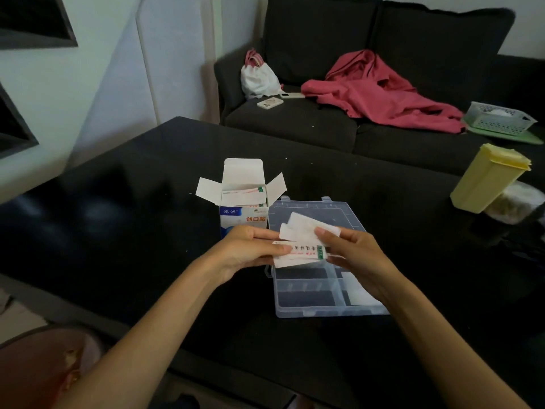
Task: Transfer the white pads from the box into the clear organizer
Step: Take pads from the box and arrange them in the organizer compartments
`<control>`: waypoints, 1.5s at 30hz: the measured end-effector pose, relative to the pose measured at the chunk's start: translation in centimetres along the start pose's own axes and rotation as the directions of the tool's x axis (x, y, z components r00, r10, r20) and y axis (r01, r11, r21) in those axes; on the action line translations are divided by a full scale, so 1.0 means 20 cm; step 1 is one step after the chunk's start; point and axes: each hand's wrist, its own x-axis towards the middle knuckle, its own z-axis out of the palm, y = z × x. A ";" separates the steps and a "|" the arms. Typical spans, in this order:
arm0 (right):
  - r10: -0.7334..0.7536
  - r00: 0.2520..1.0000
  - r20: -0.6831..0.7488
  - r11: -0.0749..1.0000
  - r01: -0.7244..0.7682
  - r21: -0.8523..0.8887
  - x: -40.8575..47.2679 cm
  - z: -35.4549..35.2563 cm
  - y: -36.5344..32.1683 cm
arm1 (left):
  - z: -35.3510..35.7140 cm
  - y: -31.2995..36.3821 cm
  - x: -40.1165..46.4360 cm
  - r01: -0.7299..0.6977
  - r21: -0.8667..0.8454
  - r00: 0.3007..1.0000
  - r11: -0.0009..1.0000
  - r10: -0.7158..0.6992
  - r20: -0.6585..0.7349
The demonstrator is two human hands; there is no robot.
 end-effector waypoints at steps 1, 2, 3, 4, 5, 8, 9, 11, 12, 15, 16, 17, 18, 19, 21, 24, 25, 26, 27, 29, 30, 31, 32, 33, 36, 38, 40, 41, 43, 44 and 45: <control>0.022 1.000 -0.010 0.999 -0.021 0.039 0.01 -0.01 0.00 | -0.02 0.00 0.00 -0.012 0.015 1.000 1.000 0.012 -0.027; 0.044 0.999 -0.027 0.996 -0.042 0.084 0.01 -0.03 -0.01 | -0.04 0.01 0.00 -0.027 0.025 0.998 0.999 0.028 -0.054; 0.064 0.997 -0.044 0.989 -0.057 0.133 0.02 -0.05 -0.01 | -0.06 0.01 -0.01 -0.047 0.027 0.996 0.999 0.049 -0.077; 0.080 0.995 -0.052 0.980 -0.069 0.184 0.02 -0.06 -0.01 | -0.08 0.01 -0.02 -0.069 0.026 0.993 0.997 0.071 -0.097; 0.093 0.994 -0.050 0.970 -0.079 0.229 0.02 -0.08 -0.01 | -0.09 0.01 -0.02 -0.094 0.027 0.988 0.995 0.096 -0.120; 0.099 0.995 -0.021 0.977 -0.093 0.194 0.02 -0.11 -0.01 | -0.12 0.01 -0.05 -0.164 0.027 0.967 0.986 0.166 -0.194; 0.090 0.996 -0.021 0.987 -0.086 0.132 0.03 -0.11 -0.02 | -0.12 0.01 -0.06 -0.189 0.017 0.959 0.982 0.188 -0.212; 0.051 0.998 -0.030 0.999 -0.051 0.001 0.04 -0.11 -0.02 | -0.12 0.02 -0.08 -0.254 -0.004 0.940 0.967 0.246 -0.235; 0.017 0.999 -0.029 0.998 -0.019 -0.064 0.04 -0.11 -0.02 | -0.11 0.02 -0.09 -0.288 -0.016 0.930 0.958 0.275 -0.244; -0.219 0.976 0.016 0.909 0.210 -0.359 0.06 -0.09 -0.02 | -0.12 0.03 -0.10 -0.347 -0.052 0.900 0.936 0.318 -0.298; -0.307 0.950 0.063 0.845 0.302 -0.440 0.06 -0.09 -0.02 | -0.12 0.04 -0.10 -0.353 -0.060 0.893 0.934 0.317 -0.319; -0.352 0.929 0.116 0.800 0.363 -0.478 0.07 -0.09 -0.02 | -0.12 0.04 -0.10 -0.355 -0.070 0.889 0.932 0.314 -0.334; -0.352 0.921 0.165 0.782 0.386 -0.489 0.07 -0.08 -0.03 | -0.12 0.04 -0.10 -0.357 -0.078 0.887 0.931 0.312 -0.339; -0.324 0.923 0.209 0.776 0.385 -0.499 0.08 -0.07 -0.03 | -0.12 0.04 -0.09 -0.358 -0.083 0.888 0.930 0.312 -0.337; -0.265 0.924 0.275 0.733 0.378 -0.565 0.12 -0.06 -0.04 | -0.12 0.03 -0.09 -0.353 -0.087 0.892 0.932 0.307 -0.333; -0.220 0.909 0.354 0.639 0.408 -0.652 0.18 -0.04 -0.05 | -0.11 0.03 -0.08 -0.354 -0.091 0.892 0.931 0.307 -0.332; -0.213 0.903 0.374 0.621 0.420 -0.661 0.20 -0.03 -0.06 | -0.11 0.03 -0.08 -0.356 -0.089 0.892 0.930 0.309 -0.329; -0.204 0.898 0.391 0.612 0.429 -0.664 0.21 -0.02 -0.06 | -0.11 0.03 -0.08 -0.355 -0.085 0.893 0.931 0.310 -0.327; -0.200 0.893 0.404 0.602 0.437 -0.668 0.22 0.00 -0.06 | -0.11 0.03 -0.08 -0.352 -0.081 0.894 0.932 0.310 -0.324; -0.197 0.885 0.422 0.569 0.454 -0.686 0.25 0.02 -0.07 | -0.11 0.03 -0.07 -0.344 -0.074 0.898 0.936 0.306 -0.316; -0.194 0.881 0.431 0.552 0.461 -0.695 0.26 0.03 -0.06 | -0.11 0.03 -0.07 -0.340 -0.070 0.901 0.938 0.303 -0.311; -0.187 0.880 0.436 0.534 0.464 -0.707 0.27 0.04 -0.06 | -0.11 0.03 -0.07 -0.336 -0.068 0.904 0.940 0.301 -0.305; -0.181 0.880 0.440 0.514 0.466 -0.720 0.28 0.04 -0.06 | -0.11 0.02 -0.07 -0.333 -0.069 0.906 0.940 0.299 -0.300; -0.178 0.878 0.445 0.486 0.472 -0.736 0.28 0.04 -0.06 | -0.11 0.02 -0.07 -0.333 -0.069 0.907 0.940 0.300 -0.297; -0.184 0.877 0.444 0.389 0.480 -0.786 0.29 0.04 -0.05 | -0.11 0.02 -0.06 -0.335 -0.059 0.907 0.940 0.305 -0.289; -0.184 0.884 0.429 0.338 0.467 -0.817 0.29 0.04 -0.06 | -0.11 0.02 -0.06 -0.335 -0.047 0.908 0.941 0.309 -0.285; -0.176 0.892 0.417 0.308 0.452 -0.837 0.30 0.04 -0.08 | -0.10 0.02 -0.06 -0.334 -0.034 0.907 0.942 0.311 -0.284; -0.176 0.894 0.413 0.287 0.448 -0.847 0.30 0.05 -0.08 | -0.10 0.02 -0.06 -0.333 -0.031 0.908 0.942 0.312 -0.281; -0.184 0.891 0.414 0.239 0.449 -0.861 0.31 0.06 -0.09 | -0.10 0.02 -0.06 -0.330 -0.029 0.910 0.944 0.310 -0.274; -0.191 0.887 0.420 0.226 0.456 -0.861 0.32 0.07 -0.09 | -0.10 0.02 -0.06 -0.327 -0.028 0.912 0.945 0.307 -0.273; -0.191 0.884 0.427 0.219 0.462 -0.859 0.32 0.08 -0.08 | -0.10 0.02 -0.06 -0.323 -0.027 0.913 0.946 0.304 -0.271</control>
